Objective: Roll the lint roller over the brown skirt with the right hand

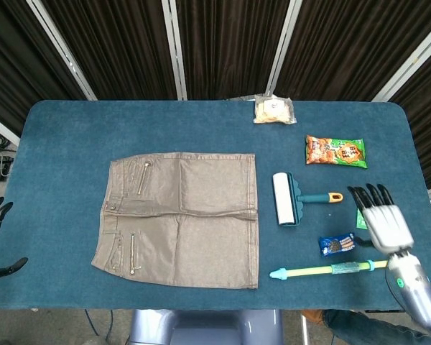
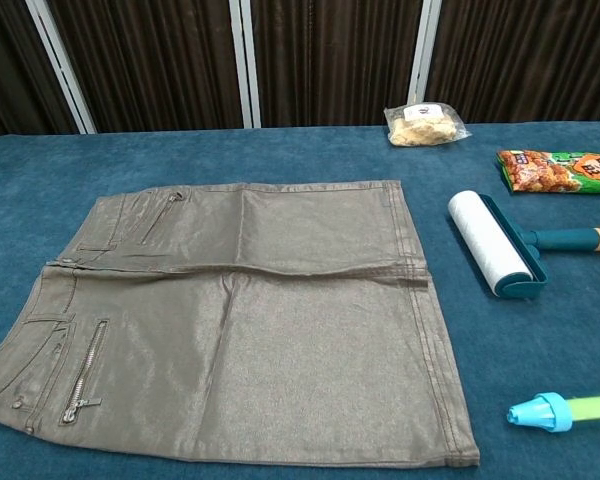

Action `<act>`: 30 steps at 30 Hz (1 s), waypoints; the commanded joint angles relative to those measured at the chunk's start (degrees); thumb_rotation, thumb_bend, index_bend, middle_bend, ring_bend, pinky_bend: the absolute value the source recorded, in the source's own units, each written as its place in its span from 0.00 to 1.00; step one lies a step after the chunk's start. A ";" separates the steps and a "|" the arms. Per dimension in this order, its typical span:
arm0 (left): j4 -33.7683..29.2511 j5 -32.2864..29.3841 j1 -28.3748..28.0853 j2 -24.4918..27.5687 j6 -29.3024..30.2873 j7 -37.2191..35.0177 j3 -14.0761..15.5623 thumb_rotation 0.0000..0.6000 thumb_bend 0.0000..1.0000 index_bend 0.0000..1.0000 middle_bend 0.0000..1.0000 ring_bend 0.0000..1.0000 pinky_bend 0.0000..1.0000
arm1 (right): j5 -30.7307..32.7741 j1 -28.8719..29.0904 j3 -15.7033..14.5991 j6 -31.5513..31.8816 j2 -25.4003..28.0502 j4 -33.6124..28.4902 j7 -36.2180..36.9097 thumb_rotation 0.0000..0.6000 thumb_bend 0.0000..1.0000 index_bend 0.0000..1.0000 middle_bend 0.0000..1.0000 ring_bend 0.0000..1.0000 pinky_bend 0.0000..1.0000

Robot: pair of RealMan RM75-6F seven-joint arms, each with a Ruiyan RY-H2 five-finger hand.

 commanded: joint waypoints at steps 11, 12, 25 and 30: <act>0.72 -6.69 -1.30 -2.26 -2.89 5.09 -2.10 1.00 0.00 0.00 0.00 0.00 0.00 | 3.81 16.84 1.01 -17.33 -17.33 25.10 1.47 1.00 0.31 0.10 0.21 0.16 0.22; 0.84 -7.08 -1.38 -2.34 -3.07 5.23 -2.22 1.00 0.00 0.00 0.00 0.00 0.00 | 3.80 17.08 0.89 -17.51 -17.87 25.54 1.57 1.00 0.31 0.11 0.22 0.16 0.22; 1.39 -9.83 -2.07 -2.69 -4.68 5.92 -2.87 1.00 0.00 0.00 0.00 0.00 0.00 | 1.25 19.10 -2.52 -17.02 -24.13 32.74 0.89 1.00 0.32 0.12 0.22 0.16 0.22; 1.31 -9.90 -2.15 -2.68 -4.79 6.04 -2.83 1.00 0.00 0.00 0.00 0.00 0.00 | 1.52 19.33 -3.19 -17.72 -25.74 36.47 1.33 1.00 0.32 0.13 0.23 0.16 0.22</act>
